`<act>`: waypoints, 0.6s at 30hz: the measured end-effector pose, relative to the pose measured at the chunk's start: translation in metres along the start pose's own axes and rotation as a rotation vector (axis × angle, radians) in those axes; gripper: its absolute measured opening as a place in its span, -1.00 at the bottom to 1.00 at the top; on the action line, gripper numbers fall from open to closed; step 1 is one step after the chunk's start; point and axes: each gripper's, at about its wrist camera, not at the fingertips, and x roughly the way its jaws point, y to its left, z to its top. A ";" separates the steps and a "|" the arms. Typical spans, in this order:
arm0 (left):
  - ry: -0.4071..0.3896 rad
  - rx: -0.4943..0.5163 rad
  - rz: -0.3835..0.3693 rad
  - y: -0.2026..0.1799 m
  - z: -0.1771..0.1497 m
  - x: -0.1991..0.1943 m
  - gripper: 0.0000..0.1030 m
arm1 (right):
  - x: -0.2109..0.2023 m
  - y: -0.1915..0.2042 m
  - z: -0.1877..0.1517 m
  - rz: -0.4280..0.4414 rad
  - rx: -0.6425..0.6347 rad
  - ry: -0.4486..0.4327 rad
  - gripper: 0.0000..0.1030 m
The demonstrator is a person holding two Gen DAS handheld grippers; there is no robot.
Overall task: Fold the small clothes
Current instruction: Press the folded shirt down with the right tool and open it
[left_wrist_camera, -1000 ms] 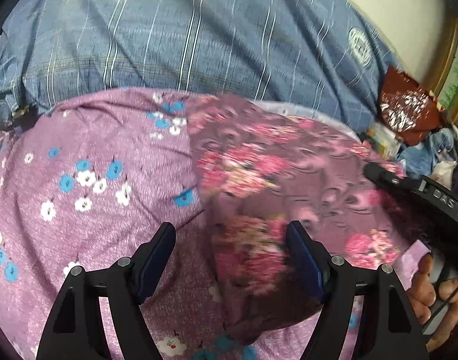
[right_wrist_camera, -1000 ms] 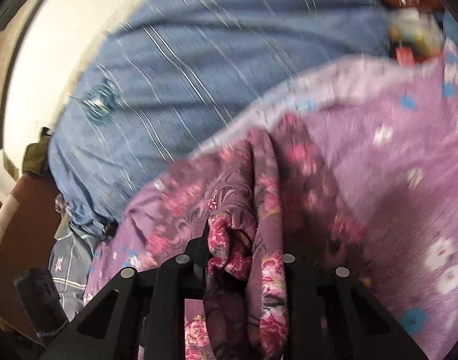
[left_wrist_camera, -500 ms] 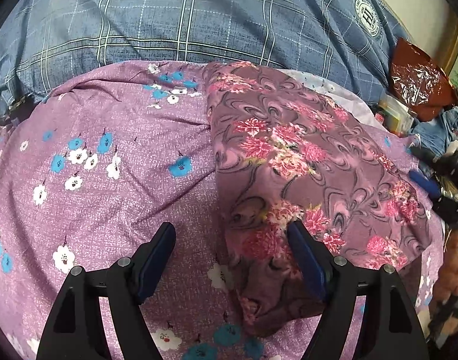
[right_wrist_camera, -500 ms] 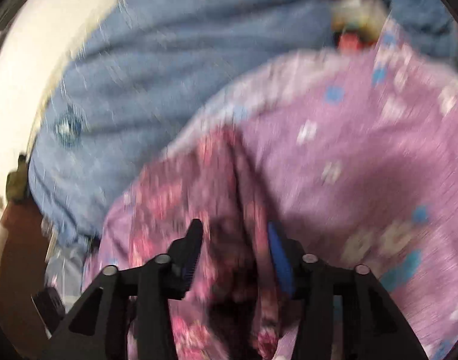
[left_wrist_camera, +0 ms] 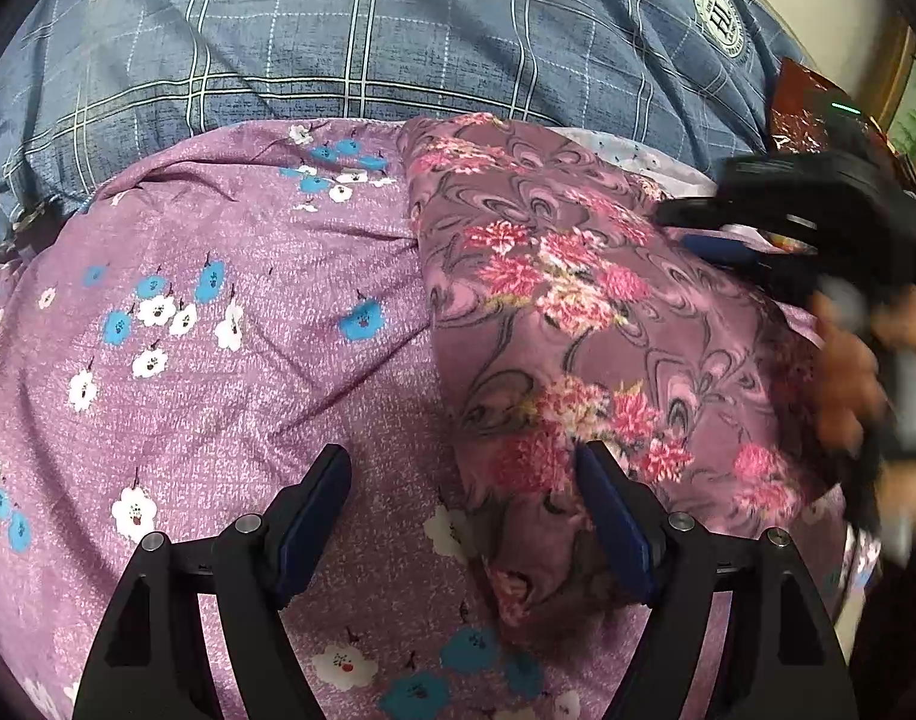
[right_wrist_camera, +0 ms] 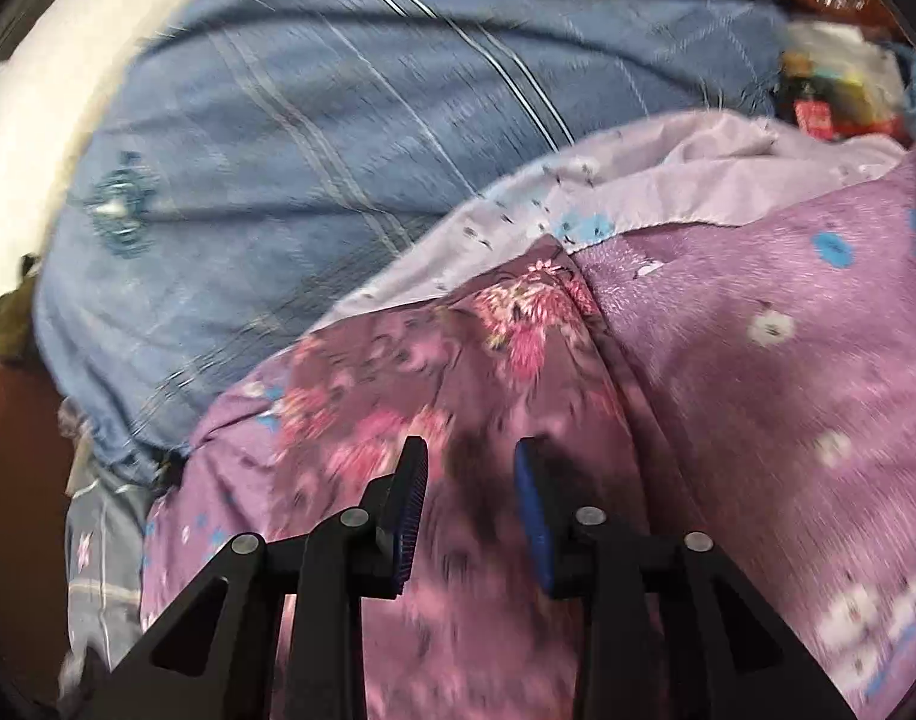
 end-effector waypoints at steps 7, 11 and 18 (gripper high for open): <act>-0.015 0.068 -0.004 -0.002 -0.007 -0.001 0.52 | 0.053 -0.009 0.034 -0.082 0.021 0.001 -0.35; -0.016 0.080 -0.006 0.001 -0.011 -0.008 0.52 | 0.046 -0.002 0.044 -0.060 0.035 -0.025 -0.31; -0.011 0.070 -0.013 0.008 -0.017 -0.014 0.52 | 0.031 0.070 0.036 0.130 -0.174 0.007 -0.32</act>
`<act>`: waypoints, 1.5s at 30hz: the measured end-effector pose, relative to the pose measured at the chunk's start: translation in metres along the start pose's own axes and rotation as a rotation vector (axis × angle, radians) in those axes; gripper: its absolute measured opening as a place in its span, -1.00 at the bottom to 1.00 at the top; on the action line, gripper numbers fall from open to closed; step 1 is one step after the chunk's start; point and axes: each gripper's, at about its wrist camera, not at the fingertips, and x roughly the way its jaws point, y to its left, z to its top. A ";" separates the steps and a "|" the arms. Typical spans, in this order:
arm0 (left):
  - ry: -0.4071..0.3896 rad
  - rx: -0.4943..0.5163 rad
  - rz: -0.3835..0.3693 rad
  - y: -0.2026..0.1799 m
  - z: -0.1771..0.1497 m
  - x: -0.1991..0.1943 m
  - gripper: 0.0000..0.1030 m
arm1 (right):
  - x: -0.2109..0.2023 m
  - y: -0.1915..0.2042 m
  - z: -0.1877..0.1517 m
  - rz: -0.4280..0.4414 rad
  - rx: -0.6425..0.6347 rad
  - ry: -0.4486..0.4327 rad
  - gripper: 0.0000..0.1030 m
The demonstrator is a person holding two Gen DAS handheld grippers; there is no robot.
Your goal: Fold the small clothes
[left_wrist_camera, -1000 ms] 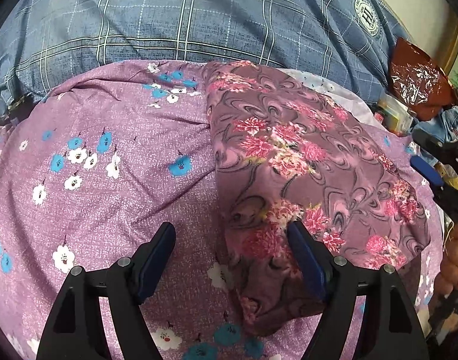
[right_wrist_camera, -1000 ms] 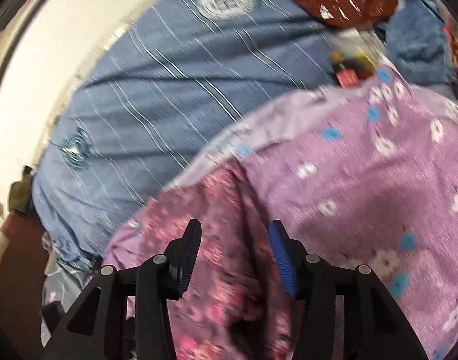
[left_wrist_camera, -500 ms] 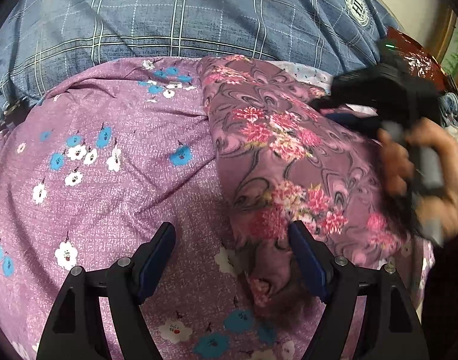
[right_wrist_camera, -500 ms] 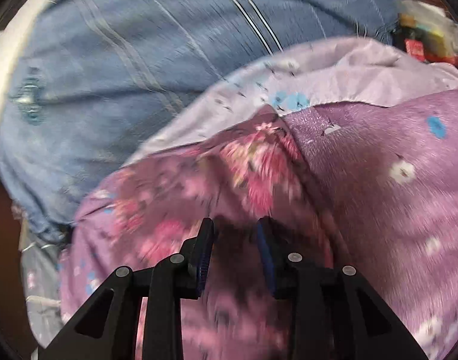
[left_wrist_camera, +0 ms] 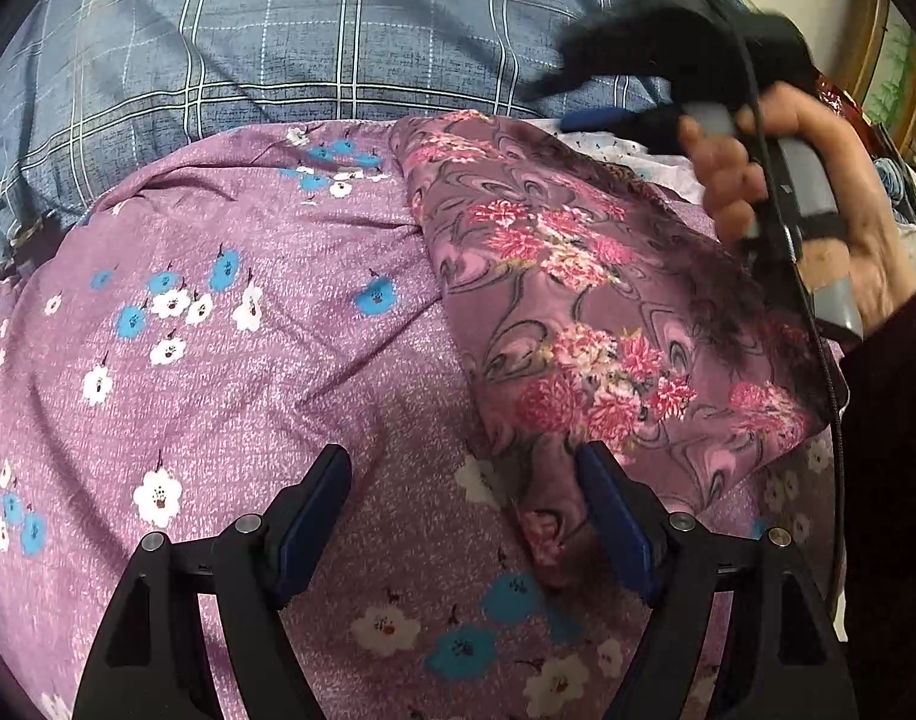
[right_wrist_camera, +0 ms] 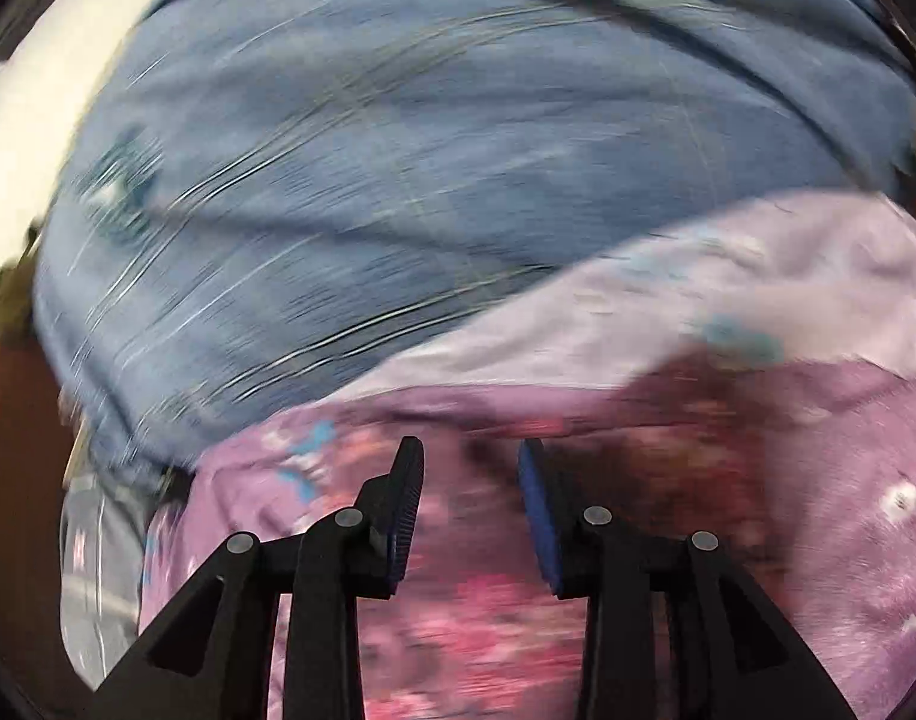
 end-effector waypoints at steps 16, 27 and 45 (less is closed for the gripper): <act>0.019 0.016 0.020 -0.007 0.000 0.010 0.56 | 0.062 0.003 -0.007 -0.002 0.084 0.058 -0.31; -0.077 -0.047 -0.024 0.001 0.012 -0.019 0.54 | -0.093 -0.012 -0.050 -0.022 0.051 -0.051 -0.26; -0.070 -0.006 -0.041 -0.022 0.014 -0.008 0.54 | -0.084 -0.059 -0.066 -0.084 0.167 -0.062 -0.37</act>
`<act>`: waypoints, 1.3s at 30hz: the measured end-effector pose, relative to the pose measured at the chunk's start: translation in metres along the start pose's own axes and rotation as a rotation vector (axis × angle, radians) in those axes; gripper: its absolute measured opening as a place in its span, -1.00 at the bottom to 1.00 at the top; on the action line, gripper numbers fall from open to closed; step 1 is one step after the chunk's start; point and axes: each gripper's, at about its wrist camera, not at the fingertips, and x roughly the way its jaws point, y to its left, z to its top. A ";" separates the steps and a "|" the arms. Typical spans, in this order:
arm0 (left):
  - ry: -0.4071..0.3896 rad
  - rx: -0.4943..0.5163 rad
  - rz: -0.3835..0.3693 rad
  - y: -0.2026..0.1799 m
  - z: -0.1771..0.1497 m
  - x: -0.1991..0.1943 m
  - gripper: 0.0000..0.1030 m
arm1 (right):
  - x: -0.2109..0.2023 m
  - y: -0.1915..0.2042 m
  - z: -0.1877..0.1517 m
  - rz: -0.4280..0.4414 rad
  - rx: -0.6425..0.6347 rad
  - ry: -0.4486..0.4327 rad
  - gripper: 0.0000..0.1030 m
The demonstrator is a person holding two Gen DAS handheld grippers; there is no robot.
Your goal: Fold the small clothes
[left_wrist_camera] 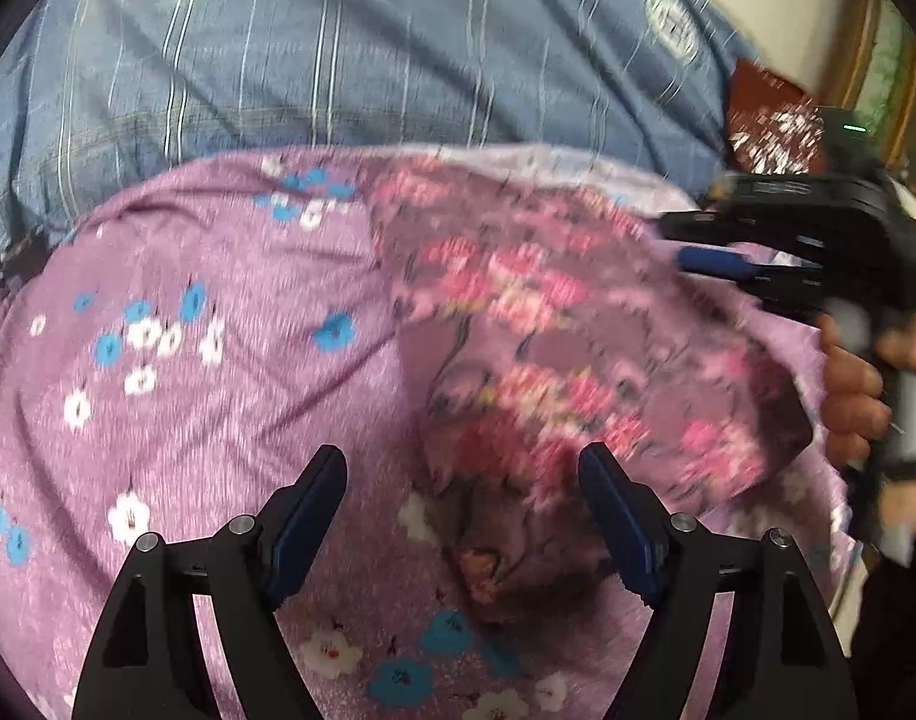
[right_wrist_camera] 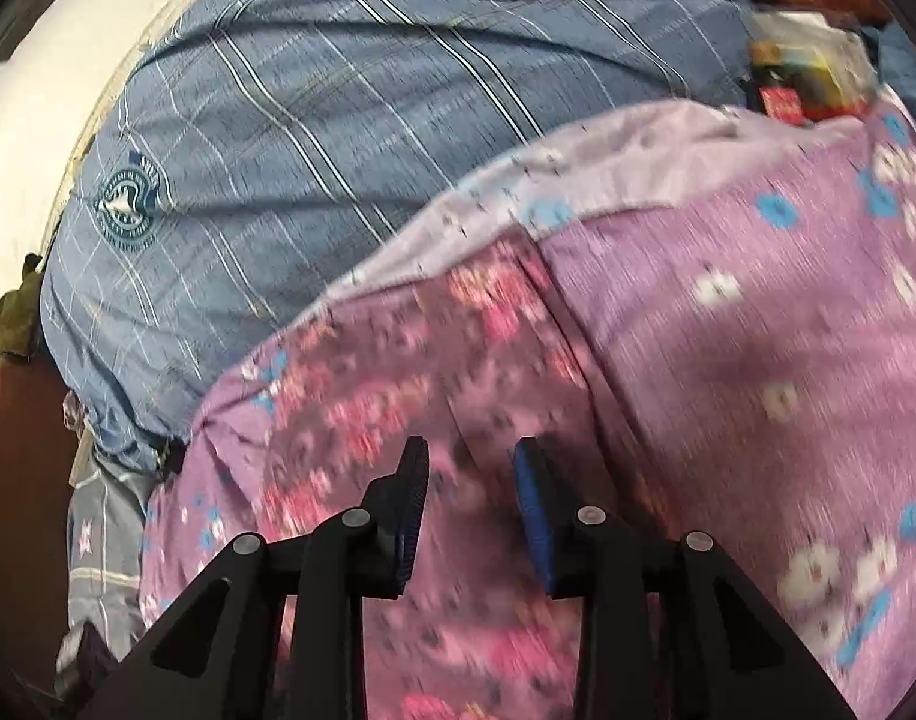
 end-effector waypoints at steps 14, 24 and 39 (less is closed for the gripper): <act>0.055 0.113 -0.011 -0.004 -0.024 0.026 0.67 | 0.104 -0.003 0.056 -0.143 0.033 0.054 -0.23; 0.163 0.156 -0.005 -0.013 -0.010 0.031 0.83 | 0.034 0.007 0.036 -0.035 -0.010 -0.040 -0.19; 0.189 0.087 0.034 -0.001 0.000 0.030 0.61 | -0.043 -0.016 -0.050 0.026 0.014 0.011 -0.19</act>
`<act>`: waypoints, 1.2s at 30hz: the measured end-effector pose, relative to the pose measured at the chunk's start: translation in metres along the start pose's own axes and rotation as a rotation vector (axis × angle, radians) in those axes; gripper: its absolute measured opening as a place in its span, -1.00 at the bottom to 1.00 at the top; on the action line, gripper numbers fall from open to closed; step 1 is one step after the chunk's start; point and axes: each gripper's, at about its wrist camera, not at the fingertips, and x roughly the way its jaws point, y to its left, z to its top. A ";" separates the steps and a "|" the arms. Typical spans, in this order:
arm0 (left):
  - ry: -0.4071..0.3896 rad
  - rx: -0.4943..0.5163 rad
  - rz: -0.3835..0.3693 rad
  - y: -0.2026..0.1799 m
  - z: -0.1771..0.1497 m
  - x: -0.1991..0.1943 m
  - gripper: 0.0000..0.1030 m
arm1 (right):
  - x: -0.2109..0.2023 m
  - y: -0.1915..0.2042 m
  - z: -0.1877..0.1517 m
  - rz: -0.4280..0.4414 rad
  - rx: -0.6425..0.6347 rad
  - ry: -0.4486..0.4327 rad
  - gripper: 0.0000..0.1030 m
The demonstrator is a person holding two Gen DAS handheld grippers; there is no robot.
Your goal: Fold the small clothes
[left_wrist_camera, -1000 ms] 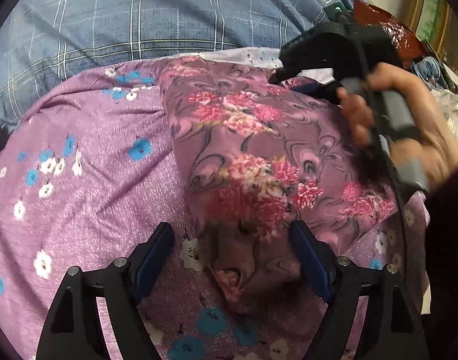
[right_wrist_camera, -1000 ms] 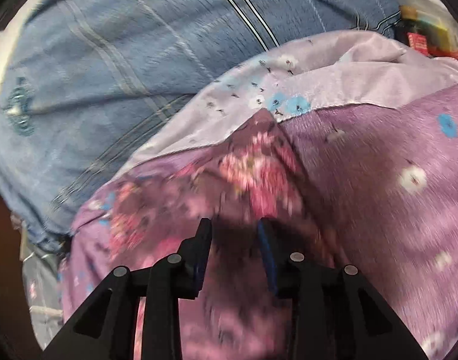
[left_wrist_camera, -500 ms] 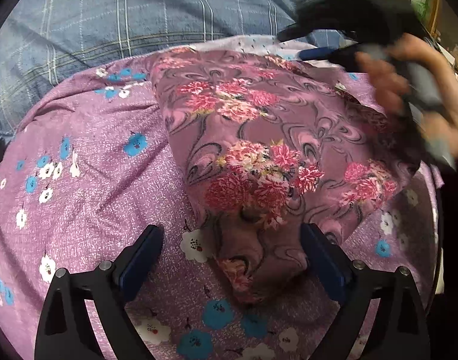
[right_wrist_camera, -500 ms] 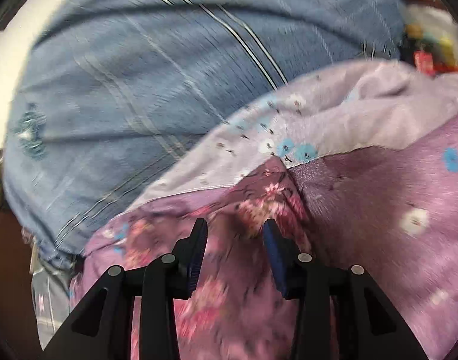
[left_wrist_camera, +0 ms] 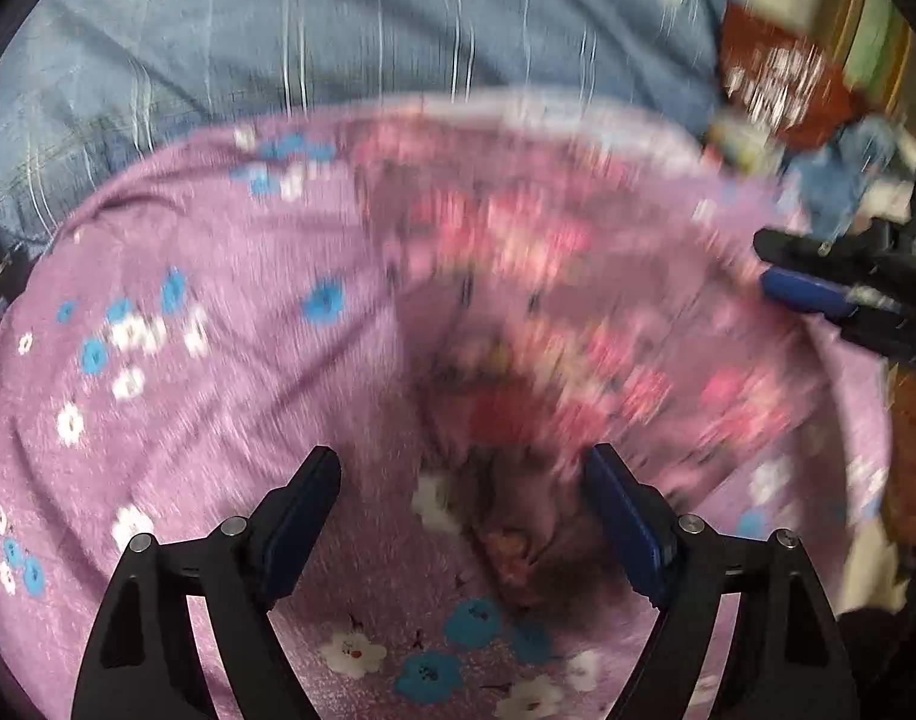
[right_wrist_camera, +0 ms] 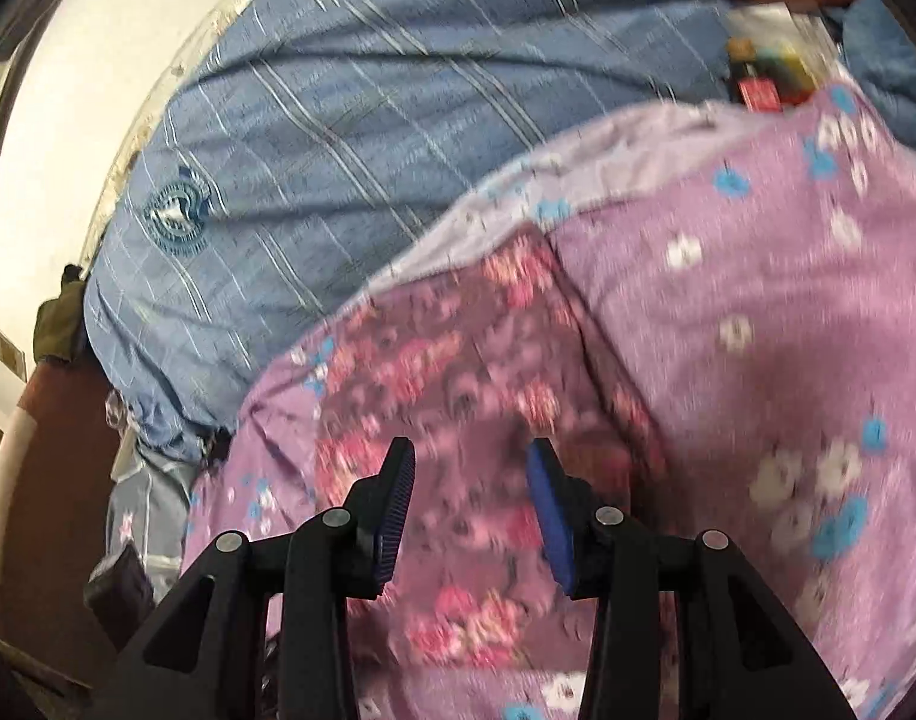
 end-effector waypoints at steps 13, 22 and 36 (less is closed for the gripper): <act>-0.165 -0.031 0.070 0.004 0.003 -0.030 0.64 | 0.010 0.005 -0.001 0.042 -0.062 0.006 -0.24; -0.120 -0.031 0.126 -0.003 0.004 -0.018 0.66 | 0.029 0.013 -0.004 -0.042 -0.078 0.031 -0.14; -0.190 -0.014 0.168 -0.004 0.002 -0.038 0.65 | 0.016 0.045 -0.007 0.029 -0.160 -0.062 -0.15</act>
